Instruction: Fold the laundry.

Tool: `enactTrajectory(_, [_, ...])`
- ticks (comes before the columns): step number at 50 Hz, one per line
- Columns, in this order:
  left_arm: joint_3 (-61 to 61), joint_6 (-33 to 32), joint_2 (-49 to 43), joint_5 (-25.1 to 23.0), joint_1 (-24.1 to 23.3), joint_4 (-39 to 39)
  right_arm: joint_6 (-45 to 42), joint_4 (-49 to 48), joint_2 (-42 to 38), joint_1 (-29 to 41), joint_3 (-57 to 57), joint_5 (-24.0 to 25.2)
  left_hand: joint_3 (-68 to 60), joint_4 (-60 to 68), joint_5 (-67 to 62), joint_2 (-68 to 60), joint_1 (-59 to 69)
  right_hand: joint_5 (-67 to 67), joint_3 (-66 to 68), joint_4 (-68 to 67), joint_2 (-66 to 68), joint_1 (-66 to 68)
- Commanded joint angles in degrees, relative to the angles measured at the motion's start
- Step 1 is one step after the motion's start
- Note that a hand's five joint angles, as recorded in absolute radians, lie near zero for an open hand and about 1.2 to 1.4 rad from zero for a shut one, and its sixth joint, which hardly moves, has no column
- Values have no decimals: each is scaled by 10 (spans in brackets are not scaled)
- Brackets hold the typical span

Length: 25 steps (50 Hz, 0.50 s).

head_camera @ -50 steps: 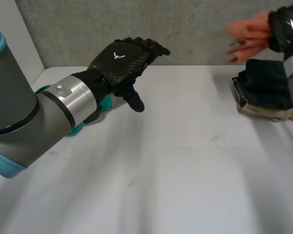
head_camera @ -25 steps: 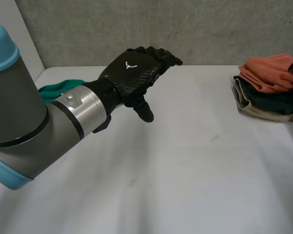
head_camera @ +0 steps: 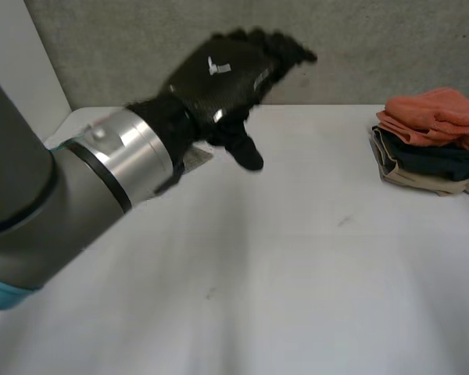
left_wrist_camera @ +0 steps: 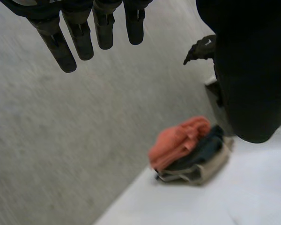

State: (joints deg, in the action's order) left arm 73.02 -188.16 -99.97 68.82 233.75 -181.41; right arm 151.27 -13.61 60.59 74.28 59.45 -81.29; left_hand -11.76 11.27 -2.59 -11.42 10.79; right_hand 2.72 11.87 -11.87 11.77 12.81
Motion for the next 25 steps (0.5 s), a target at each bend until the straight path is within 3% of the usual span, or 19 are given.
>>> enactTrajectory(1, [-32, 25, 29, 60, 40, -24, 2, -141, 58, 142, 79, 50, -3, 8, 5, -6, 13, -27, -19, 19, -18, -28])
enactTrajectory(6, [-33, 13, 18, 129, 145, -25, 2, -221, 118, 223, 236, 166, -3, 8, 5, -6, 13, -27, -19, 19, -18, -28])
enactTrajectory(9, [-29, -7, -27, 131, 218, -19, 2, -217, 129, 256, 304, 211, -6, 11, 2, -10, 16, -27, -19, 19, -18, -28])
enactTrajectory(16, [-45, -94, -194, 128, 313, -25, -2, -161, 139, 277, 401, 214, -28, 33, -20, -32, 38, -27, -19, 19, -18, -28])
enactTrajectory(20, [-96, -141, -309, 119, 335, -38, -11, -134, 132, 277, 424, 212, -38, 43, -30, -42, 48, -27, -19, 19, -18, -28])
enactTrajectory(25, [-172, -175, -429, 71, 362, -51, -38, -122, 131, 271, 442, 209, -94, 99, -85, -97, 103, -27, -19, 19, -18, -28])
